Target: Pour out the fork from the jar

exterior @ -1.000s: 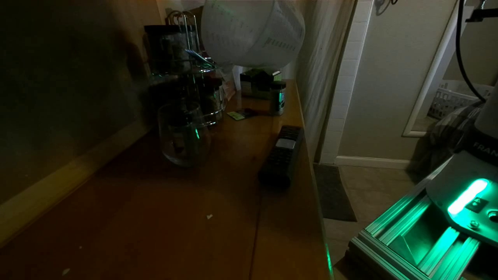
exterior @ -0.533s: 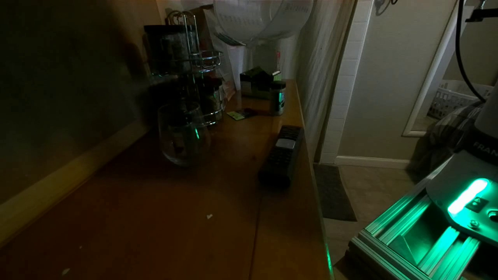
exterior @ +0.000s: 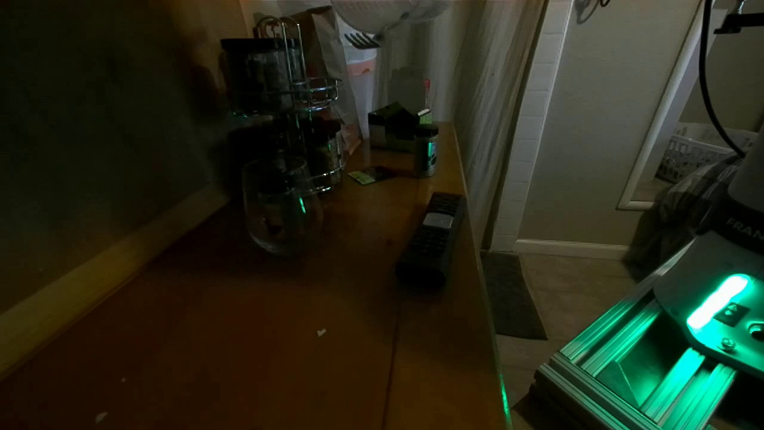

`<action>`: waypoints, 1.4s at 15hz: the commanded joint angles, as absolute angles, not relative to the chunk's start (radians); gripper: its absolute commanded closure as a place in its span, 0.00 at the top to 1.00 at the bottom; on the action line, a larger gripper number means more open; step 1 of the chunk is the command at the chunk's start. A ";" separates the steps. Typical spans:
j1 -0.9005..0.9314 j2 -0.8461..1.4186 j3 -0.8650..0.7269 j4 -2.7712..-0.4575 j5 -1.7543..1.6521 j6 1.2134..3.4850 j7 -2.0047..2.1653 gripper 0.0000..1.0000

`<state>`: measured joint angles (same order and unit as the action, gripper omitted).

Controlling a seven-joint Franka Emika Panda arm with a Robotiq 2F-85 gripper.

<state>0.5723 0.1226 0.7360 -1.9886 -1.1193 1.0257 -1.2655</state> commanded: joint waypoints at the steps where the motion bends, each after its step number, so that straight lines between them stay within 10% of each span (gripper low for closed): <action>1: 0.564 0.094 0.741 -2.003 -1.127 1.051 -1.340 0.10; 13: 0.549 0.085 0.737 -1.963 -0.898 1.093 -1.262 0.10; 21: 0.474 -0.112 0.688 -2.060 -0.626 1.548 -1.242 0.10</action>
